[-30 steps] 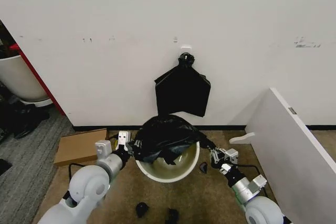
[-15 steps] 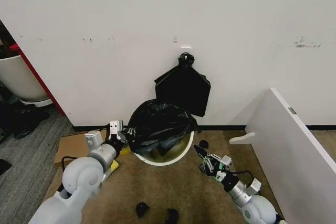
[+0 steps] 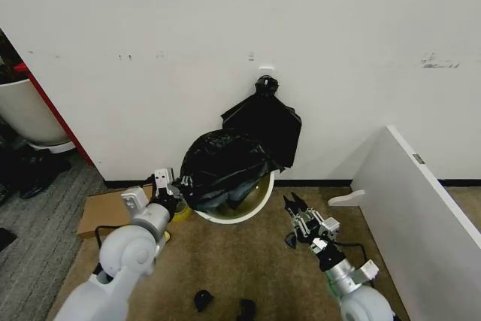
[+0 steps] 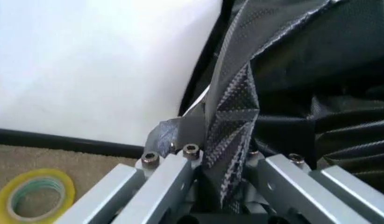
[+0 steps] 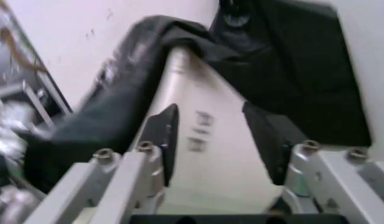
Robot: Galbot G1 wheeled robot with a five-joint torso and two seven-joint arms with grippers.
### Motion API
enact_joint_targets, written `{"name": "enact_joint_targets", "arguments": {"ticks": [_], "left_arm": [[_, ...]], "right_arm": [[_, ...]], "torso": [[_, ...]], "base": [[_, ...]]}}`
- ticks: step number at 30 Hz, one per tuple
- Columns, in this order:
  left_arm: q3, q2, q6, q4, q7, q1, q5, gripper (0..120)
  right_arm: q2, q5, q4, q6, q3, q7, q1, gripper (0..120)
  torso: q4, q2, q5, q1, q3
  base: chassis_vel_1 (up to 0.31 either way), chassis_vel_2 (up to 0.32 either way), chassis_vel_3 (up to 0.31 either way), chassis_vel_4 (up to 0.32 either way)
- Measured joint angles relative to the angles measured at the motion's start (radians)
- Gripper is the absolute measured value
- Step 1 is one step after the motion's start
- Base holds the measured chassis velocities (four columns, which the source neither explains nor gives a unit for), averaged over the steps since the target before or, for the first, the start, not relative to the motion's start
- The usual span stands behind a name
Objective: Place the garbage bag over the trash bin.
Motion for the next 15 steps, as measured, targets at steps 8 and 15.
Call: {"name": "enact_joint_targets", "arguments": {"ticks": [8,15], "left_arm": [[0.047,-0.039,-0.052,0.017,0.002,0.019,0.058,0],[0.100,-0.053,-0.050,-0.002,0.006,0.036,0.095,0]], "right_arm": [[-0.021,0.148,0.367,-0.190,-0.089,0.289,-0.145,74],[0.025,0.246,0.607,-0.490,-0.213,0.671,-0.110,91]], "torso": [[-0.0002,0.000,-0.0001,0.000,0.000],[0.0000,0.000,0.0001,0.000,0.000]], "base": [[0.000,0.000,0.000,0.000],[0.000,0.000,0.000,0.000]]}}
